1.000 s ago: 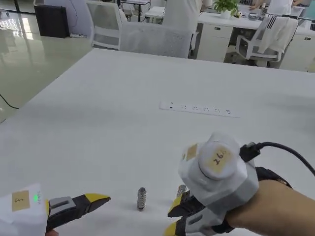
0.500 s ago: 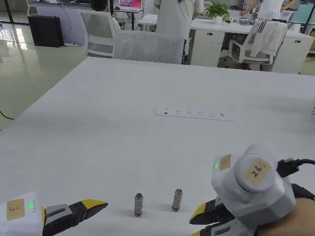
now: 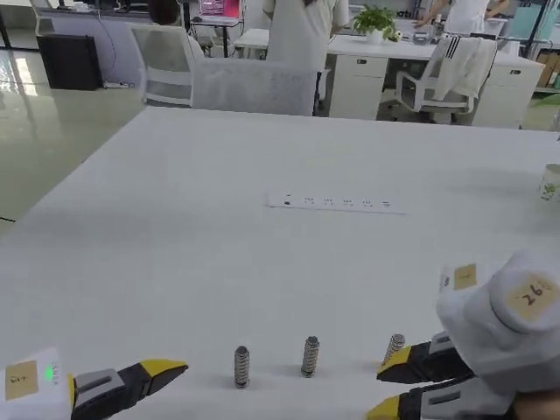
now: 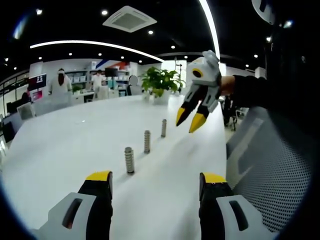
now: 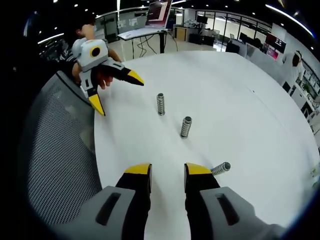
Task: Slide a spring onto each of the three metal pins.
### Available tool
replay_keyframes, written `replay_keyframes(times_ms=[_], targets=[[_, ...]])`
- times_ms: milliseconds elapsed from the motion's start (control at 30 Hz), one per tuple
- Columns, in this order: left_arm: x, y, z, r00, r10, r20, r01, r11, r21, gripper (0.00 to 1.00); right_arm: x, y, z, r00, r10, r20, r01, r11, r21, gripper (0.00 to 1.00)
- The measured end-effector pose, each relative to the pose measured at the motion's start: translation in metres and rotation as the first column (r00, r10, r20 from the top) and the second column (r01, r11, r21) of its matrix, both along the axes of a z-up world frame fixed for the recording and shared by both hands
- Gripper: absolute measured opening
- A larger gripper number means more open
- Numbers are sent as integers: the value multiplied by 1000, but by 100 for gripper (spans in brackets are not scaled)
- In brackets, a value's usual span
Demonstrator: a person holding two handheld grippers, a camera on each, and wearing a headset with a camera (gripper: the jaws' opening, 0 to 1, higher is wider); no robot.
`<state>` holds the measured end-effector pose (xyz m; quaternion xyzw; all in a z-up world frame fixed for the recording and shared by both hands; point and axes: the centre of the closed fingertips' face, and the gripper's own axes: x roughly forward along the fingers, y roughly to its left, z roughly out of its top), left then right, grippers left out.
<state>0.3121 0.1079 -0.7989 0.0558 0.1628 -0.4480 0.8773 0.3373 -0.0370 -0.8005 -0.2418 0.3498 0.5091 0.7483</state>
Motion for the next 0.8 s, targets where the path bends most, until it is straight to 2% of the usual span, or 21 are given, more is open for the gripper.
replay_keyframes(times_ms=[200,500,667,767,800], targets=[[0,0,-1,1000,1,-5,-1,1000,0,67,7,-13,2,999,-43,18,43,999,12,25],[0,0,-1,1000,4,-9,-4,1000,0,68,15,-30,7,995,-88,53,84,993,84,31],[0,0,-1,1000,6,-11,-6,1000,2,69,16,-38,1,992,-108,62,101,989,104,37],[0,0,-1,1000,7,-13,-7,1000,2,69,17,-42,1,990,-112,86,101,987,127,40],[0,0,-1,1000,7,-14,-7,1000,1,69,18,-43,2,989,-116,97,100,984,150,42]])
